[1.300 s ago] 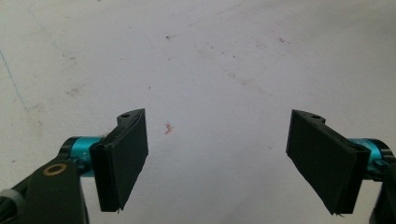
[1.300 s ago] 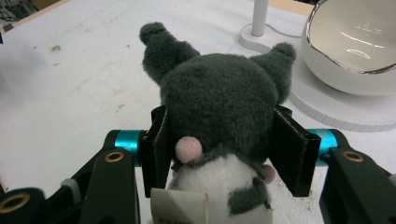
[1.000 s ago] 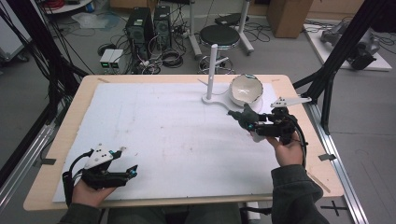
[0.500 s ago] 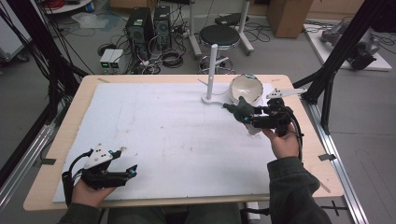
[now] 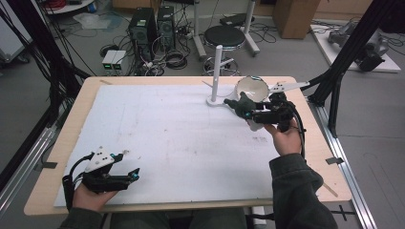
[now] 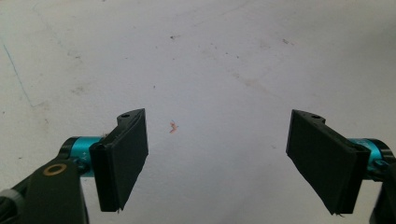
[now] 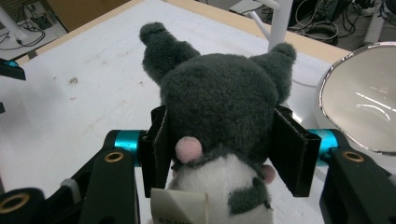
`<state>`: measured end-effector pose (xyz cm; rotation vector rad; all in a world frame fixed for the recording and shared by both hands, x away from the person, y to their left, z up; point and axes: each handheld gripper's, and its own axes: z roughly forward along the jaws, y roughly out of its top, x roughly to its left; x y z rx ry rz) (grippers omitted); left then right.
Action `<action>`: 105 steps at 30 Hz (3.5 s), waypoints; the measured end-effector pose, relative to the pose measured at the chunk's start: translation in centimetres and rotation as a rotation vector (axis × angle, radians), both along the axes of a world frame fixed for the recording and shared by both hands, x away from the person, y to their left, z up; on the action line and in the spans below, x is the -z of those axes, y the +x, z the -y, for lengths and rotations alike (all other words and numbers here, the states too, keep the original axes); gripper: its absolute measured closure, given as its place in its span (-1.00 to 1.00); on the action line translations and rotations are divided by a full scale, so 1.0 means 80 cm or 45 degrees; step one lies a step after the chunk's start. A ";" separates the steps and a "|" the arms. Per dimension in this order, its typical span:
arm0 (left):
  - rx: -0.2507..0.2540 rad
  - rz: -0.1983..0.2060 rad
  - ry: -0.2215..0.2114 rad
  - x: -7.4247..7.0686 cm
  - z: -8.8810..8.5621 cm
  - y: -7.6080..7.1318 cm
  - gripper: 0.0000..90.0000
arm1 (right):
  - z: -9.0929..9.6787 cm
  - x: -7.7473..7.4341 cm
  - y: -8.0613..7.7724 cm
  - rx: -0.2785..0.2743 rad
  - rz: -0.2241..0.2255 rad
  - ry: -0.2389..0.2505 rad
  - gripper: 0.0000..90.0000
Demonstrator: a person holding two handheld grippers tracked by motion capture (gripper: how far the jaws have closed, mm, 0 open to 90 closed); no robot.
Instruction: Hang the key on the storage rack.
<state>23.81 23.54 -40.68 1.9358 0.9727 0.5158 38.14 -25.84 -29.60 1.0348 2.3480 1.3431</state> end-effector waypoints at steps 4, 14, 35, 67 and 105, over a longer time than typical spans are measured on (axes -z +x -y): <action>0.001 -0.001 0.000 0.000 0.000 0.000 -0.53 | -0.002 -0.005 0.005 -0.003 0.004 -0.001 -0.01; 0.000 -0.001 -0.003 0.000 0.000 0.000 -0.53 | -0.015 -0.012 0.017 -0.015 0.005 0.000 -0.01; -0.006 -0.006 -0.013 0.001 0.001 0.006 -0.53 | -0.034 -0.033 0.045 -0.015 0.030 -0.013 -0.01; -0.007 -0.005 -0.018 0.001 -0.004 0.004 -0.53 | -0.048 -0.034 0.105 0.114 0.011 -0.008 -0.01; -0.007 0.001 -0.021 0.000 -0.005 0.002 -0.53 | -0.059 -0.016 0.113 0.134 -0.033 -0.108 -0.02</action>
